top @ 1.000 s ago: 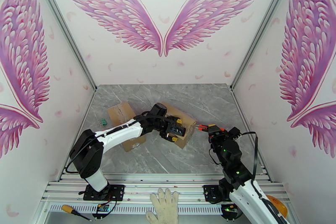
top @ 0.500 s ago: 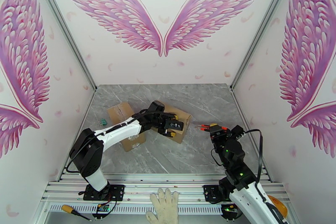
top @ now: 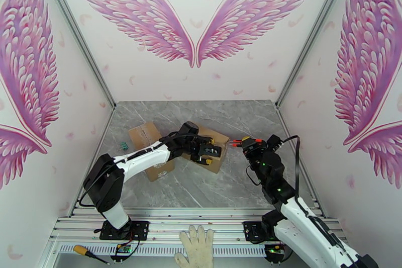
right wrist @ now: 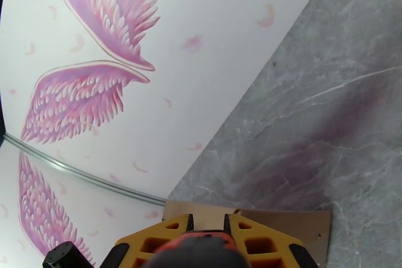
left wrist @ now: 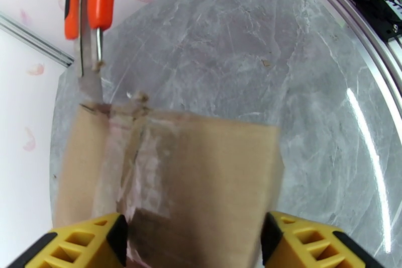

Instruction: Unpack the express box

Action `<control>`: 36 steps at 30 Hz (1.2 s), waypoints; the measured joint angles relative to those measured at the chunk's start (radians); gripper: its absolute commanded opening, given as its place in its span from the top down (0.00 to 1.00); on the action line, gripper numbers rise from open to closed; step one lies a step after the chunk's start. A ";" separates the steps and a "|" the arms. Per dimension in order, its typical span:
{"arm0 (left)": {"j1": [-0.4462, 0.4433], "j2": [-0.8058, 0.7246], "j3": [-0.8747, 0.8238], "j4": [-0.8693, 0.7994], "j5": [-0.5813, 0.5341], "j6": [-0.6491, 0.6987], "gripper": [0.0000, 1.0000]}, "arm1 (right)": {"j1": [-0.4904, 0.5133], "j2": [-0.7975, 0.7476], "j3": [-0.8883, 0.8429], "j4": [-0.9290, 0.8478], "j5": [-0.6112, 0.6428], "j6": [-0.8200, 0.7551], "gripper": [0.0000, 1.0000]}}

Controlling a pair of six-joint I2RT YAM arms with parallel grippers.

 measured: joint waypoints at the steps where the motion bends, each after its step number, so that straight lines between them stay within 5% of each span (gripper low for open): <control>1: 0.000 0.000 0.000 0.007 0.000 -0.001 0.28 | 0.000 0.008 0.001 0.009 -0.003 -0.001 1.00; 36: -0.008 0.000 0.000 0.017 -0.011 -0.007 0.28 | -0.071 0.118 0.001 0.075 -0.045 -0.010 1.00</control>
